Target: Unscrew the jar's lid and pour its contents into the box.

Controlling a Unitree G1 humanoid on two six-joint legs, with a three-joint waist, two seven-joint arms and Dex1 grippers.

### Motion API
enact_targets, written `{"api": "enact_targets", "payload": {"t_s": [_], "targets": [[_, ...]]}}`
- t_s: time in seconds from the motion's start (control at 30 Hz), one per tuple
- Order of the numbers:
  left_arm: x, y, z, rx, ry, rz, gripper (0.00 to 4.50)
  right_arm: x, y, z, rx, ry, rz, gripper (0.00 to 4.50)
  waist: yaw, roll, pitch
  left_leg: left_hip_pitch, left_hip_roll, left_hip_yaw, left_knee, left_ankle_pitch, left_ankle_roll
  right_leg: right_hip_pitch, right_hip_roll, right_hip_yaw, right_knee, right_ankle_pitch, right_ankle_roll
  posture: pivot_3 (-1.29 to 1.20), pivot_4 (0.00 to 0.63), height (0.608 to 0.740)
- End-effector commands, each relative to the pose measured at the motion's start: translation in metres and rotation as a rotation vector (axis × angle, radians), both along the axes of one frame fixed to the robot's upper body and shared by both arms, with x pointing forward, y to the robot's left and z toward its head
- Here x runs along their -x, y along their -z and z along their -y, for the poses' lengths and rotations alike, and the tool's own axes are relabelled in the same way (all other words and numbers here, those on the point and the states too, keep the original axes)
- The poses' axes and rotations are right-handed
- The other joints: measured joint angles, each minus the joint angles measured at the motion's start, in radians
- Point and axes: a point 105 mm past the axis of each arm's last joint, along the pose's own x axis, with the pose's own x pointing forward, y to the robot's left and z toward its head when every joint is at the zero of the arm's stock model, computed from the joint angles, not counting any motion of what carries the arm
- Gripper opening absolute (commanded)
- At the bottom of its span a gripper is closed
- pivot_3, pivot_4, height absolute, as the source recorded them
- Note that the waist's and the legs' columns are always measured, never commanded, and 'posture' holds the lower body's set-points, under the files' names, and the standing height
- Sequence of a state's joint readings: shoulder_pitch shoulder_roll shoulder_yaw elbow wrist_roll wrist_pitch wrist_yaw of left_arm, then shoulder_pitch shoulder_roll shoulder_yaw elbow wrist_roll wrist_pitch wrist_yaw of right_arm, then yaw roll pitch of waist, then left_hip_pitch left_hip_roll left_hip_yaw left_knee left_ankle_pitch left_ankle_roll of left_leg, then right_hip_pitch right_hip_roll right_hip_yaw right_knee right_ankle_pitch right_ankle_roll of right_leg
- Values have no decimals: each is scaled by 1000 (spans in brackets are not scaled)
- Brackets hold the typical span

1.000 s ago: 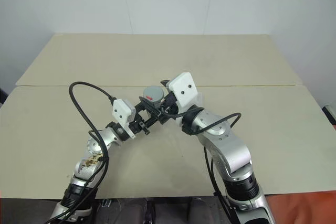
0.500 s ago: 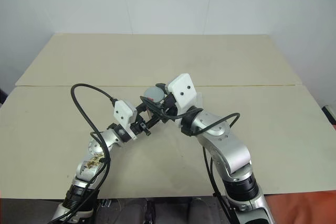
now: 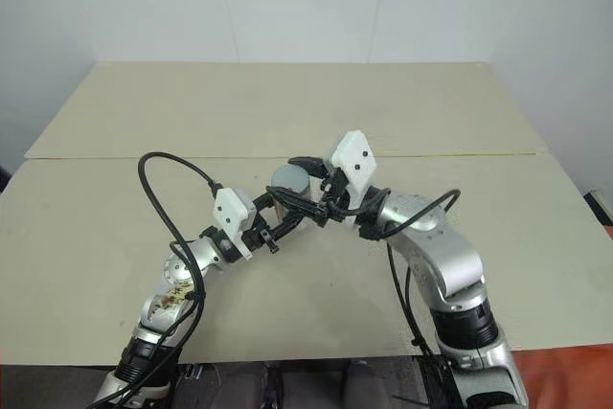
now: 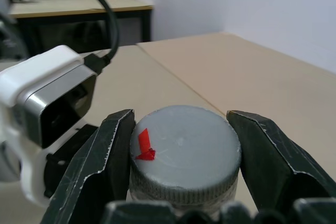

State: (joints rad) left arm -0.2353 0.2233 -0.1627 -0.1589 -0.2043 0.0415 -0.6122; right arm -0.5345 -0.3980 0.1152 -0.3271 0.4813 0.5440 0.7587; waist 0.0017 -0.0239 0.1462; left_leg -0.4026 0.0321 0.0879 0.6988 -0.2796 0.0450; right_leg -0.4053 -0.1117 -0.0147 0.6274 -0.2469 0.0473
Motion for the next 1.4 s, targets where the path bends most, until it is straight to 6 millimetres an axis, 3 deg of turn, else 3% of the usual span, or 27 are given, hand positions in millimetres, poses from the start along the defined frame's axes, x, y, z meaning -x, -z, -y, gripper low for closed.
{"api": "enact_targets", "payload": {"t_s": [0.03, 0.43, 0.6, 0.93, 1.1, 1.4], "targets": [[3, -11, 0, 29, 10, 43, 2010, 2, -18, 6, -20, -134, 62, 2780, 0, 0, 0, 0, 0, 0, 0, 0, 0, 0, 0, 0, 0, 0, 0, 0, 150, 740], [4, -9, 5, 34, 34, 40, 2010, -5, -12, 2, 124, -606, 69, 2780, 0, 0, 0, 0, 0, 0, 0, 0, 0, 0, 0, 0, 0, 0, 0, 0, 150, 740], [6, -9, 8, 23, 55, 44, 2010, -14, -9, -4, 173, -695, 58, 2780, -1, 0, 0, 0, 0, 1, 0, 1, -1, 0, 0, 0, 1, 0, 0, 0, 150, 740], [6, -9, 9, 33, 52, 41, 2010, -24, -11, -7, 165, -708, 89, 2780, -4, 0, 0, -1, 1, 1, 0, 2, -3, 0, -1, 0, 3, 0, 0, 0, 150, 740], [5, -9, 6, 48, 33, 35, 2010, -27, -17, -1, 119, -677, 98, 4395, -4, 0, 0, -1, 2, 1, 0, 2, -3, 0, -1, 0, 3, 0, 0, 0, 150, 740], [4, -8, 3, 52, 9, 32, 2010, -22, -37, 33, 72, -498, 221, 4456, 7, 0, 0, -2, 2, 1, 0, 2, -3, 0, -2, -1, 3, 1, 0, 0, 150, 740]]}}
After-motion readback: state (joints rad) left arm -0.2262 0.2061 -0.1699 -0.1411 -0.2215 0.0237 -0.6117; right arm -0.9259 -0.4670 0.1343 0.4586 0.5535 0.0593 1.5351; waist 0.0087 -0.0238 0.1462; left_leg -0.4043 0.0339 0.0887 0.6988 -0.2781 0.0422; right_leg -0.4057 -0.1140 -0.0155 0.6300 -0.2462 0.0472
